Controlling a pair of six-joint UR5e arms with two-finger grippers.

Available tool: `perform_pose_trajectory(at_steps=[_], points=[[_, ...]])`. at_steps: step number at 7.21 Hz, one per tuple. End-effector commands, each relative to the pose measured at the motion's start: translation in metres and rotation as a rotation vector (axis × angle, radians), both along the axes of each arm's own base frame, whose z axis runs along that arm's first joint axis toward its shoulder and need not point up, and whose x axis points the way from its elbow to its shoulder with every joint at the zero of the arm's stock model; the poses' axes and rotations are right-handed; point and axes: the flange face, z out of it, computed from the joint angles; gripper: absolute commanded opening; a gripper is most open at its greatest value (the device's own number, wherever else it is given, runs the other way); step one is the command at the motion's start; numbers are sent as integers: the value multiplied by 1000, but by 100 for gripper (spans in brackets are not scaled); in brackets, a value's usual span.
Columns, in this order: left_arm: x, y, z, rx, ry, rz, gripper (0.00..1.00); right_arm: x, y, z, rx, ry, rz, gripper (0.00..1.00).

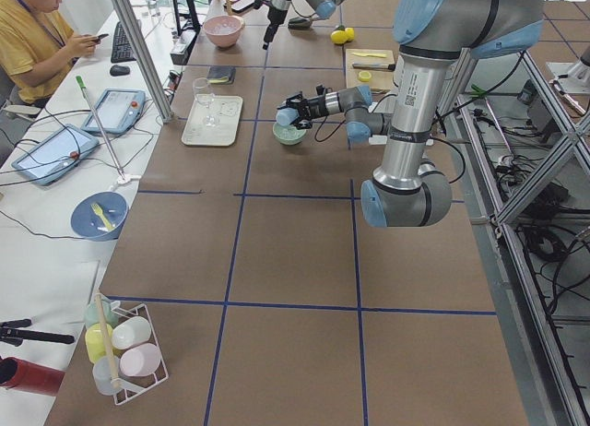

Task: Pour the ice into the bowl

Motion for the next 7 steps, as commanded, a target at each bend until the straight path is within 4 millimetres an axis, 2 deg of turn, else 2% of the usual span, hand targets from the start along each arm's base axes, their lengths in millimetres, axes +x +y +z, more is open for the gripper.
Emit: perform_pose_trajectory(at_steps=[1, 3, 5, 7], points=[[-24, 3, 37, -95, 493, -96, 0, 0, -1, -1, 0, -1, 2, 100], [-75, 12, 81, -128, 1021, -112, 0, 0, -1, -1, -1, 0, 2, 100], [-116, 15, 136, -187, 1283, -156, 0, 1, -1, 1, -4, 1, 2, 100], [-142, 13, 180, -240, 1398, -219, 0, 1, 0, 2, -7, 3, 1, 100]])
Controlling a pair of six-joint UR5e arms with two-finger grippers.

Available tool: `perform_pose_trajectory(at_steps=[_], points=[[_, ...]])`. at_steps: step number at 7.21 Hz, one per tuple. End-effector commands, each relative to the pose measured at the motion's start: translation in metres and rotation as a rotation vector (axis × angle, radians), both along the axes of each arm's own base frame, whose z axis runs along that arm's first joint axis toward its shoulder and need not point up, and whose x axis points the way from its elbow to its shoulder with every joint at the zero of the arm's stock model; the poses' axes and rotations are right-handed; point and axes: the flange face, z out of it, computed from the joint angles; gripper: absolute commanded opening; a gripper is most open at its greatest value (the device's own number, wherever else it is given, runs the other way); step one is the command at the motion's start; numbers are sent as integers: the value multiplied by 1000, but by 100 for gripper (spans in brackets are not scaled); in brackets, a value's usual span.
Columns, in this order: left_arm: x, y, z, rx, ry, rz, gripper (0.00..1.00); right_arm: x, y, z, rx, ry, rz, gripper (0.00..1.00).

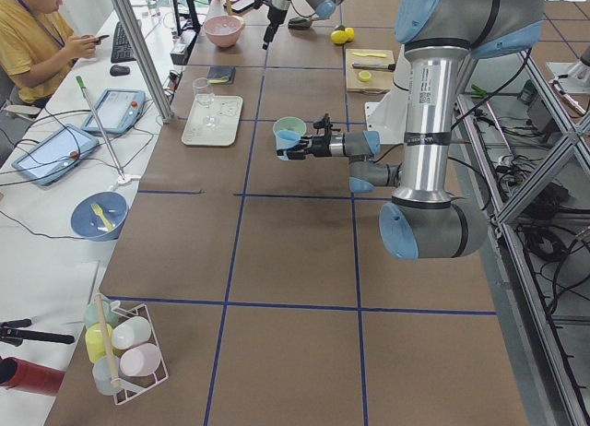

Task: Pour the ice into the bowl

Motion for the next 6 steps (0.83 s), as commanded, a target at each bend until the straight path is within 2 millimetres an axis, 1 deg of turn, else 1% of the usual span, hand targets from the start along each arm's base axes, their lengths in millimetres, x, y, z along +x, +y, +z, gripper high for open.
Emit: perform_pose_trajectory(at_steps=[1, 2, 3, 4, 5, 6], points=[[-31, 1, 46, -62, 93, -29, 0, 0, 0, -1, 0, -1, 2, 100], [-54, 7, 80, -99, 89, -34, 0, 0, 0, -1, -1, -1, 1, 100], [-64, 9, 100, -126, 82, -24, 0, 0, 0, -1, -1, -1, 1, 100], [-66, 8, 133, -161, 67, -27, 0, 1, 0, -2, 1, -2, 2, 100], [-66, 8, 173, -215, 147, -62, 0, 1, 0, 0, -3, 1, 1, 100], [-66, 9, 211, -236, 107, -79, 0, 2, 0, 2, -4, 2, 0, 100]])
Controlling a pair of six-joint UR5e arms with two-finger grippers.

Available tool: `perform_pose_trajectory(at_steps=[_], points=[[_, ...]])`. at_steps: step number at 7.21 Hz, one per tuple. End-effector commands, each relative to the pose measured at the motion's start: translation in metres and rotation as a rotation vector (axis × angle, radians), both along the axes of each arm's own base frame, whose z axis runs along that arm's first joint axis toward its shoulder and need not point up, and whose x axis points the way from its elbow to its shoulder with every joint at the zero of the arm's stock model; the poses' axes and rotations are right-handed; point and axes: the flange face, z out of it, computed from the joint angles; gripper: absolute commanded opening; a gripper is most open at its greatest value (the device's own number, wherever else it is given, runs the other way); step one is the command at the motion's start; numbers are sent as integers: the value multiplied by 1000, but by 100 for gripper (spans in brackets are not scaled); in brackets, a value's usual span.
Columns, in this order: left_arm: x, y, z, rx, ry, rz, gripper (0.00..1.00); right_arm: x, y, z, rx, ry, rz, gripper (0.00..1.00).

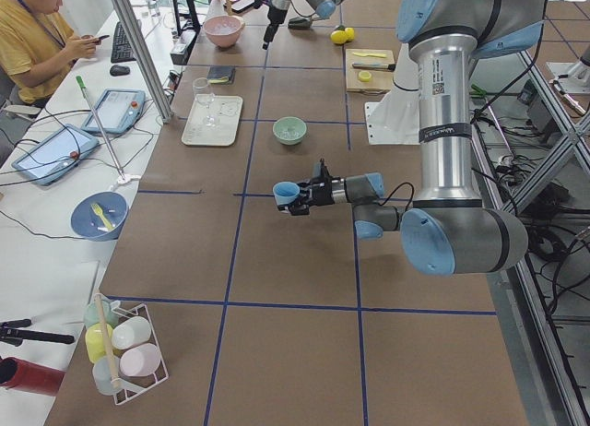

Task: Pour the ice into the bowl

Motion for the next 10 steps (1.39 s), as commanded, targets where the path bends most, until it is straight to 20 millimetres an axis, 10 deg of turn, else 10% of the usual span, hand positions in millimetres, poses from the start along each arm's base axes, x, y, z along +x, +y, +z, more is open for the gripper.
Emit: perform_pose_trajectory(at_steps=[1, 7, 10], points=[[-7, 1, 53, -44, -15, -25, 0, 1, 0, 2, -3, 0, -3, 100], [-7, -2, 62, -63, 161, -107, 11, 0, 2, -6, 2, -12, -2, 100], [-8, -1, 77, -71, 140, -109, 44, 2, 5, -10, -10, -25, 10, 100]])
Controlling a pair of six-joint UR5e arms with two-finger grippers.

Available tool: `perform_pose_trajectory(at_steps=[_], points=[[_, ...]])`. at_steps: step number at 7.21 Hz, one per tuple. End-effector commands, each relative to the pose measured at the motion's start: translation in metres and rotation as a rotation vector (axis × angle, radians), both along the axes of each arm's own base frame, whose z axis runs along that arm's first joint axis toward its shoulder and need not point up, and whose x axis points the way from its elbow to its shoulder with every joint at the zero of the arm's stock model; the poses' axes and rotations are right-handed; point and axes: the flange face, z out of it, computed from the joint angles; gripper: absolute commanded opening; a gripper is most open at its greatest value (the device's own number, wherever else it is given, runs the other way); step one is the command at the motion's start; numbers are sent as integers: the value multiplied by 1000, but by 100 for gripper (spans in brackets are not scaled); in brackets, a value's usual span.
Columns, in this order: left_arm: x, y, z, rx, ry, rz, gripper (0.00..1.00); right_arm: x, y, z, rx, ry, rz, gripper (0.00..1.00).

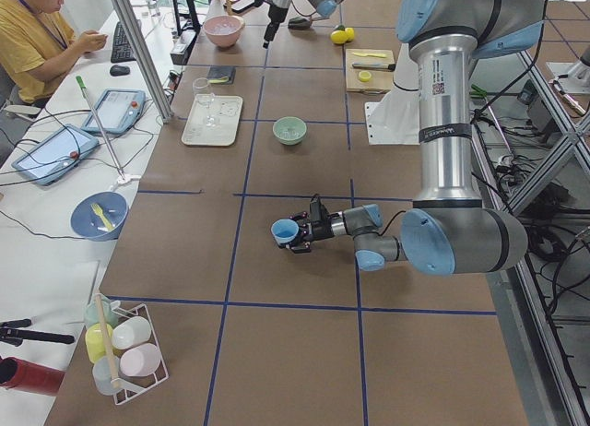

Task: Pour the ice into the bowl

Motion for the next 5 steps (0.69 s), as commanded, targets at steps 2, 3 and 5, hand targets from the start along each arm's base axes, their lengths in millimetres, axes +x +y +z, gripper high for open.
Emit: perform_pose_trajectory(at_steps=[2, 3, 5], points=[[-2, 0, 6, -2, -16, -1, 100, 0, 1, -1, -4, -4, 3, 100], [-8, 1, 8, -3, -28, 2, 100, 0, 1, -2, -4, -6, 4, 100], [-7, 2, -1, -6, -15, 18, 100, 0, 1, -2, -5, -6, 5, 100]])
